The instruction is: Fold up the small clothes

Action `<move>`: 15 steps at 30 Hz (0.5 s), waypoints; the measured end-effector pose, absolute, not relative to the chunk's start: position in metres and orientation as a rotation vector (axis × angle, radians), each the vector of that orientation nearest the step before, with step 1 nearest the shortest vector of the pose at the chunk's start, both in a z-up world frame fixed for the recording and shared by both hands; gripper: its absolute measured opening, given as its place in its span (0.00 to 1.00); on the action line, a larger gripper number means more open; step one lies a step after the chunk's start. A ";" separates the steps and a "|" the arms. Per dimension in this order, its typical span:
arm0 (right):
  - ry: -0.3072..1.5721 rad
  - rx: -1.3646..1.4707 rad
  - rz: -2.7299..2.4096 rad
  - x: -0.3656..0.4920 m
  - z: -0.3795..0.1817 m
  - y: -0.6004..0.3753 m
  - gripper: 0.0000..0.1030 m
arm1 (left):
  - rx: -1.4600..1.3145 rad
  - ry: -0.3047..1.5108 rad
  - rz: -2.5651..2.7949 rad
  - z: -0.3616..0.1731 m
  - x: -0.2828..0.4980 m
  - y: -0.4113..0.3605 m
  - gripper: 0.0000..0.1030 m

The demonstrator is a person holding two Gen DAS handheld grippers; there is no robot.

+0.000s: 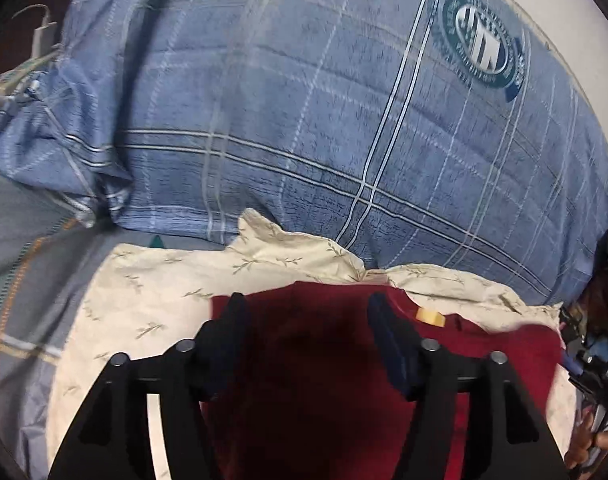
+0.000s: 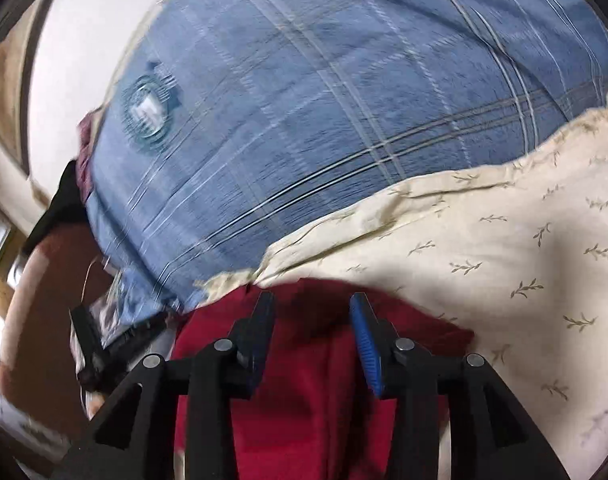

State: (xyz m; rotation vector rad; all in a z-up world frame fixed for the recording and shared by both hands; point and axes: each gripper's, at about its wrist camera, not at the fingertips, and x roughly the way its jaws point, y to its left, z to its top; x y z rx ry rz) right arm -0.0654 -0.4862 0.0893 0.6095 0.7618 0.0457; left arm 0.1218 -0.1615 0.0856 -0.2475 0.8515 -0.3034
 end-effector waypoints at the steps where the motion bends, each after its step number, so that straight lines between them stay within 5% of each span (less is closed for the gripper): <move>1: 0.781 0.552 0.041 -0.067 0.092 -0.477 0.40 | -0.230 0.850 -0.298 0.090 0.113 -0.158 0.62; 9: 0.906 0.476 -0.111 -0.043 0.057 -0.462 0.50 | -0.171 0.897 -0.249 0.067 0.048 -0.139 0.65; 15: 0.929 0.483 -0.092 -0.056 0.041 -0.454 0.46 | -0.166 0.899 -0.235 0.042 0.049 -0.132 0.65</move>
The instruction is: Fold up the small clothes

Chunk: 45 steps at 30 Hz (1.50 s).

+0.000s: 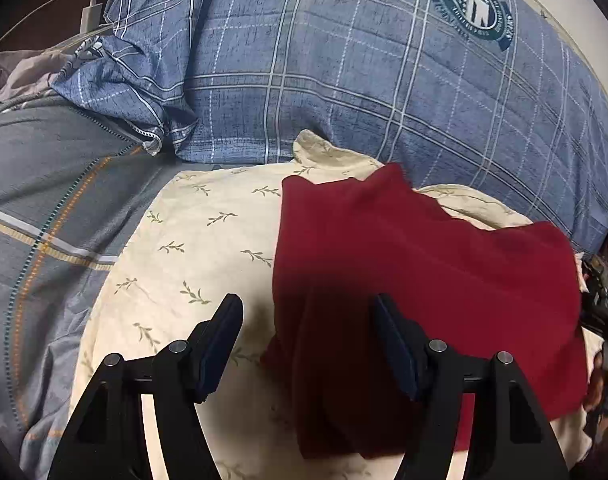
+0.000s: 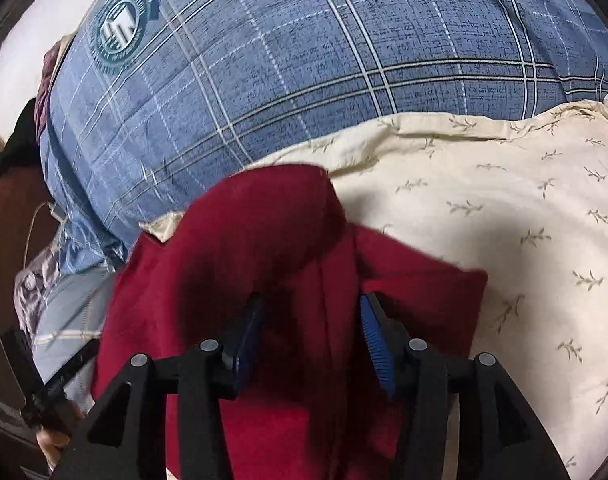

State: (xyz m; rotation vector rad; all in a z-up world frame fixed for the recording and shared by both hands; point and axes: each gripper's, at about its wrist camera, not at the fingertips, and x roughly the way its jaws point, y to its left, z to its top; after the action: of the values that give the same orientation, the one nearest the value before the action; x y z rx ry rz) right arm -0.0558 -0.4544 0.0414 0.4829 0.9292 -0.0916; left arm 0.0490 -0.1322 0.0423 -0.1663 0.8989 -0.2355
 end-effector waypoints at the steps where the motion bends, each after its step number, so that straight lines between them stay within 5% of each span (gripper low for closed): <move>1: 0.931 0.446 -0.096 -0.057 0.041 -0.451 0.44 | -0.169 0.904 -0.241 0.040 0.049 -0.135 0.65; 3: 0.925 0.337 -0.115 -0.058 0.045 -0.442 0.07 | -0.167 0.902 -0.256 0.038 0.052 -0.136 0.65; 8: 0.817 0.278 -0.190 -0.081 0.071 -0.445 0.07 | -0.139 0.881 -0.254 0.037 0.049 -0.129 0.65; 13: 0.960 0.321 -0.266 -0.084 0.038 -0.461 0.07 | -0.202 0.910 -0.290 0.044 0.046 -0.105 0.65; 17: 0.882 0.327 -0.338 -0.096 0.071 -0.452 0.19 | -0.182 0.917 -0.332 0.052 0.035 -0.094 0.65; 21: 0.837 0.320 -0.166 -0.078 0.102 -0.405 0.42 | -0.123 0.921 -0.405 0.057 0.020 -0.094 0.65; 35: 1.091 0.351 0.218 0.102 0.034 -0.218 0.42 | -0.180 0.994 -0.350 0.045 0.034 -0.065 0.65; 37: 1.126 0.290 0.188 0.113 0.025 -0.210 0.36 | -0.184 0.992 -0.358 0.045 0.036 -0.067 0.65; 38: 1.121 0.229 0.168 0.114 0.025 -0.207 0.15 | -0.186 0.990 -0.369 0.046 0.036 -0.068 0.65; 39: 1.102 0.193 0.161 0.113 0.027 -0.206 0.06 | -0.188 0.990 -0.374 0.046 0.036 -0.068 0.65; 45: 1.034 0.267 0.223 0.115 0.028 -0.208 0.00 | -0.215 0.992 -0.437 0.046 0.041 -0.069 0.63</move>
State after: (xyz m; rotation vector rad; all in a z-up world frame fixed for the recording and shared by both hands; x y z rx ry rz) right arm 0.1149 -0.2076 0.0284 0.2673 1.0343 0.2231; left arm 0.0415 -0.0689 0.0458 -0.2146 0.9920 -0.4367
